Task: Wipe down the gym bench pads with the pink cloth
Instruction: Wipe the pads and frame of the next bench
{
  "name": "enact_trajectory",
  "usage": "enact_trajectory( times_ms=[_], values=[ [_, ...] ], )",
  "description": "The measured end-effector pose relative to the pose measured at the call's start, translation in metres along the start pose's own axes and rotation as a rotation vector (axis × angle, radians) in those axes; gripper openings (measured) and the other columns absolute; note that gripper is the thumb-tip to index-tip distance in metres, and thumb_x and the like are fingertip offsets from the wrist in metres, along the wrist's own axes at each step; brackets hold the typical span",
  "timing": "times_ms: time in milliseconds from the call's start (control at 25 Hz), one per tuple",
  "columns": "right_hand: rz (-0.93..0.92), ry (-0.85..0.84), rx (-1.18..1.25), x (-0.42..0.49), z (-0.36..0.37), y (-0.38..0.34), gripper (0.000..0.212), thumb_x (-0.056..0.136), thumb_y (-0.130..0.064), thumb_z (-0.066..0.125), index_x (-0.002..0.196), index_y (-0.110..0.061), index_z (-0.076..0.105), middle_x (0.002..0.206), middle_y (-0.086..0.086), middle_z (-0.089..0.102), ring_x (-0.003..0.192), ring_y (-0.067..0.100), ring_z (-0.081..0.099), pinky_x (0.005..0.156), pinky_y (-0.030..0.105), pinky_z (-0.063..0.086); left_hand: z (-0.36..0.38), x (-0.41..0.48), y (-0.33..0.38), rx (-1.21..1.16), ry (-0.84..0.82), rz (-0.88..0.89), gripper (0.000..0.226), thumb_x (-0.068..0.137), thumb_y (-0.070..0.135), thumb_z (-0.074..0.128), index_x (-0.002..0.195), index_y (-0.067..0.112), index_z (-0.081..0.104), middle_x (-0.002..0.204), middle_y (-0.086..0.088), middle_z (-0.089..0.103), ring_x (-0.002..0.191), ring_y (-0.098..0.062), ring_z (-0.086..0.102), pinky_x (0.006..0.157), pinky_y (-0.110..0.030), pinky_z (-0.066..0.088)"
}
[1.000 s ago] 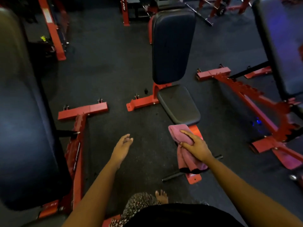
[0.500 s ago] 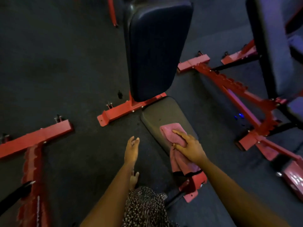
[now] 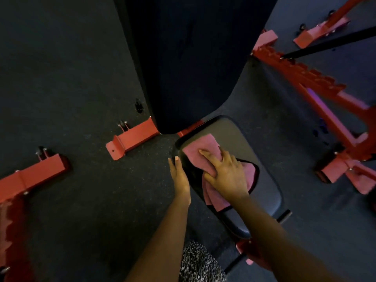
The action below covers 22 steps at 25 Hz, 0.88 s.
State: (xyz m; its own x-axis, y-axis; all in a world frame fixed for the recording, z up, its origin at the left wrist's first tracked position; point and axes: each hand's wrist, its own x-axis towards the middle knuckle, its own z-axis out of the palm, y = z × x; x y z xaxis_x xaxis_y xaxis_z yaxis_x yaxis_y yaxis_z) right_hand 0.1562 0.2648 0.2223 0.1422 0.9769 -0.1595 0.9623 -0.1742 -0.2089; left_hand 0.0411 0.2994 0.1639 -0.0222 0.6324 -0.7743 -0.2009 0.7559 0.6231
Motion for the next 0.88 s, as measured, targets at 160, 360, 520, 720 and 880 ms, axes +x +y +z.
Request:
enact_trajectory(
  times_ms=[160,360,520,720,880],
  values=[
    [-0.041,0.003,-0.138,0.01,0.043,-0.008,0.06,0.076,-0.045,0.068,0.131,-0.039,0.046,0.136,0.015,0.049,0.111,0.036,0.056,0.084,0.049,0.049,0.006,0.021,-0.025,-0.049,-0.028,-0.005,0.093,0.064,0.089,0.036,0.143,0.043,0.02,0.154,0.007,0.02,0.139,-0.017,0.026,0.112,-0.048,0.027],
    [0.009,-0.092,-0.085,-0.04,0.027,0.001,0.064,0.063,-0.036,0.079,0.123,-0.038,0.054,0.126,0.015,0.057,0.097,0.037,0.062,0.074,0.049,0.053,-0.017,-0.01,0.001,0.116,-0.075,0.019,0.062,0.09,0.055,0.043,0.144,0.028,0.03,0.151,0.002,0.029,0.137,-0.019,0.031,0.113,-0.037,0.025],
    [0.12,-0.246,0.071,-0.107,-0.026,0.021,0.061,0.081,-0.035,0.062,0.135,-0.048,0.038,0.144,0.012,0.037,0.116,0.036,0.047,0.093,0.046,0.043,-0.045,-0.076,0.016,0.366,-0.098,0.034,0.047,0.094,0.03,0.049,0.139,0.021,0.039,0.149,-0.002,0.035,0.135,-0.02,0.035,0.104,-0.031,0.029],
    [0.222,-0.233,0.229,-0.226,-0.08,0.062,0.061,0.083,-0.034,0.059,0.137,-0.049,0.033,0.144,0.01,0.034,0.131,0.031,0.036,0.105,0.039,0.033,-0.069,-0.179,-0.012,0.718,-0.23,0.054,0.044,0.095,0.026,0.049,0.137,0.018,0.042,0.146,-0.006,0.039,0.133,-0.021,0.038,0.095,-0.025,0.029],
    [0.183,-0.235,0.309,-0.336,-0.108,0.118,0.062,0.075,-0.046,0.048,0.134,-0.056,0.031,0.133,0.009,0.042,0.122,0.032,0.044,0.103,0.04,0.036,-0.055,-0.258,-0.066,0.867,-0.233,0.093,0.04,0.096,0.022,0.048,0.134,0.014,0.045,0.14,-0.006,0.045,0.13,-0.023,0.041,0.099,-0.028,0.032]
  ],
)
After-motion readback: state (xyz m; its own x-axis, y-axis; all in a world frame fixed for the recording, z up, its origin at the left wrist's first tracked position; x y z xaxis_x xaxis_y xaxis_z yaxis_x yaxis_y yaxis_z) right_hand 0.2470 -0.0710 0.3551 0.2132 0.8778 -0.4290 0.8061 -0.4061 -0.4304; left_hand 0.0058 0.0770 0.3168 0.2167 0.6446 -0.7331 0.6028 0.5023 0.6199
